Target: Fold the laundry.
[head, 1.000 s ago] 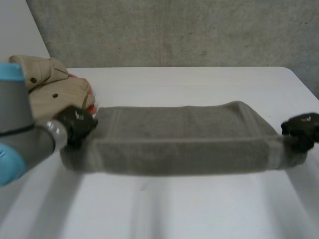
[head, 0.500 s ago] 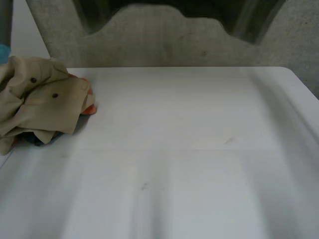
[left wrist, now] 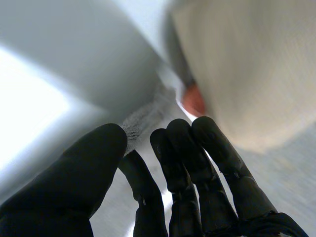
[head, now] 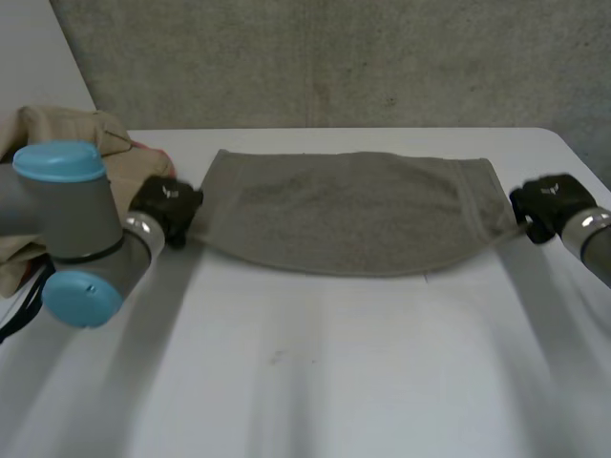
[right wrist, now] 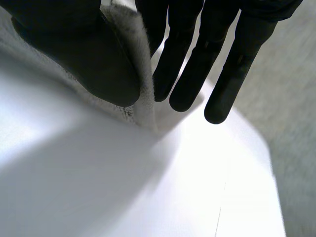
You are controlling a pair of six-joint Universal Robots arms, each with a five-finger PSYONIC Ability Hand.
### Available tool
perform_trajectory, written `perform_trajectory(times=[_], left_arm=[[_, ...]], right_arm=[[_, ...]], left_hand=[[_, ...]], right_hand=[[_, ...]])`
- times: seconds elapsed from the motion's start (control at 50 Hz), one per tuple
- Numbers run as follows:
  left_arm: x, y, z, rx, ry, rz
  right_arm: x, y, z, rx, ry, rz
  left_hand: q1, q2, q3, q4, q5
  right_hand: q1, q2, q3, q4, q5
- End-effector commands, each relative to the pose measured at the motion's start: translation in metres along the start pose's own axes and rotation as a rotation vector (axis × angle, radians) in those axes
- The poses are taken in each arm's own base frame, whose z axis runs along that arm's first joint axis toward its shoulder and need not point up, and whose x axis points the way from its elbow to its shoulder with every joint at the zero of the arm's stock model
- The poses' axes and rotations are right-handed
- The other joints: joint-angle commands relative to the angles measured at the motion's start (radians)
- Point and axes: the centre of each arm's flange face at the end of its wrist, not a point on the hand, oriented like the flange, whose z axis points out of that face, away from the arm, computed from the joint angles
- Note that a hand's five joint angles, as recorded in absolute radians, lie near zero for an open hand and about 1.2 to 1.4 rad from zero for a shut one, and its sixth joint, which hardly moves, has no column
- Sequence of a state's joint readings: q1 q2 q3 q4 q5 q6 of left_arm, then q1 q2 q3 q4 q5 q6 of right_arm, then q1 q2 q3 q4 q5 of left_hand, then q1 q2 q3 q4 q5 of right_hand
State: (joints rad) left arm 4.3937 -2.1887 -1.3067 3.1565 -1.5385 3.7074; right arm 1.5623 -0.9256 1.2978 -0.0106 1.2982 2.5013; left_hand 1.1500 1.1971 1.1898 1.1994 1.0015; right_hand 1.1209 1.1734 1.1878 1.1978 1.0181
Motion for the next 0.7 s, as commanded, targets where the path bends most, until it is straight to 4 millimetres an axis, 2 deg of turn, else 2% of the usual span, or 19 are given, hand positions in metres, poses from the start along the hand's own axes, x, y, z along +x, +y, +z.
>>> perform_trajectory(times=[0.02,0.06,0.08,0.16,0.2,0.24,0.34,0.36,0.4,0.42,0.46,0.48,0.54,0.56,0.64,0.7], left_arm=[[0.008,0.009,-0.07,-0.175,0.109,0.097],[0.01,0.013,-0.087,-0.225,0.144,0.122],[0.012,0.015,-0.101,-0.271,0.185,0.148],[0.016,0.014,-0.124,-0.318,0.264,0.193],[0.017,0.011,-0.123,-0.301,0.27,0.211],[0.014,0.003,-0.114,-0.251,0.235,0.226],[-0.002,-0.019,-0.069,-0.132,0.09,0.235],[-0.006,-0.027,-0.053,-0.089,0.045,0.233],[-0.009,-0.035,-0.036,-0.042,0.005,0.229],[-0.012,-0.042,-0.018,0.0,-0.034,0.233],[-0.013,-0.048,-0.001,0.039,-0.067,0.236],[-0.015,-0.054,0.015,0.073,-0.095,0.236],[-0.014,-0.059,0.037,0.108,-0.123,0.235],[-0.013,-0.06,0.051,0.122,-0.139,0.235],[-0.012,-0.058,0.077,0.141,-0.173,0.246],[-0.01,-0.057,0.089,0.157,-0.19,0.255]], right_arm=[[0.014,0.015,-0.056,-0.205,-0.024,-0.143],[0.014,0.015,-0.07,-0.243,-0.049,-0.18],[0.013,0.015,-0.081,-0.269,-0.073,-0.211],[0.013,0.016,-0.095,-0.301,-0.111,-0.261],[0.012,0.02,-0.093,-0.305,-0.118,-0.26],[0.009,0.026,-0.084,-0.304,-0.127,-0.247],[0.014,0.015,-0.048,-0.193,-0.032,-0.177],[0.02,0.01,-0.035,-0.147,0.015,-0.156],[0.025,0.007,-0.021,-0.106,0.06,-0.134],[0.028,0.004,-0.009,-0.075,0.091,-0.109],[0.031,0.002,0.004,-0.045,0.123,-0.09],[0.032,-0.001,0.015,-0.019,0.148,-0.076],[0.033,-0.005,0.03,0.015,0.186,-0.067],[0.035,-0.004,0.04,0.03,0.215,-0.069],[0.036,-0.003,0.065,0.071,0.28,-0.082],[0.034,-0.002,0.076,0.1,0.304,-0.086]], left_hand=[[0.246,0.199,0.207,0.197,0.22],[0.246,0.199,0.207,0.197,0.22],[0.246,0.199,0.207,0.197,0.22],[0.246,0.199,0.207,0.197,0.22],[0.246,0.199,0.207,0.197,0.22],[0.246,0.199,0.207,0.197,0.22],[0.246,0.199,0.207,0.197,0.22],[0.246,0.199,0.207,0.197,0.22],[0.246,0.199,0.207,0.197,0.22],[0.246,0.199,0.207,0.197,0.22],[0.246,0.199,0.207,0.197,0.22],[0.246,0.199,0.207,0.197,0.22],[0.246,0.199,0.207,0.197,0.22],[0.246,0.199,0.207,0.197,0.22],[0.246,0.199,0.207,0.197,0.22],[0.246,0.199,0.207,0.197,0.22]], right_hand=[[0.275,0.223,0.209,0.198,0.204],[0.275,0.223,0.209,0.198,0.204],[0.275,0.223,0.209,0.198,0.204],[0.275,0.223,0.209,0.198,0.204],[0.275,0.223,0.209,0.198,0.204],[0.275,0.223,0.209,0.198,0.204],[0.275,0.223,0.209,0.198,0.204],[0.275,0.223,0.209,0.198,0.204],[0.275,0.223,0.209,0.198,0.204],[0.275,0.223,0.209,0.198,0.204],[0.275,0.223,0.209,0.198,0.204],[0.275,0.223,0.209,0.198,0.204],[0.275,0.223,0.209,0.198,0.204],[0.275,0.223,0.209,0.198,0.204],[0.275,0.223,0.209,0.198,0.204],[0.275,0.223,0.209,0.198,0.204]])
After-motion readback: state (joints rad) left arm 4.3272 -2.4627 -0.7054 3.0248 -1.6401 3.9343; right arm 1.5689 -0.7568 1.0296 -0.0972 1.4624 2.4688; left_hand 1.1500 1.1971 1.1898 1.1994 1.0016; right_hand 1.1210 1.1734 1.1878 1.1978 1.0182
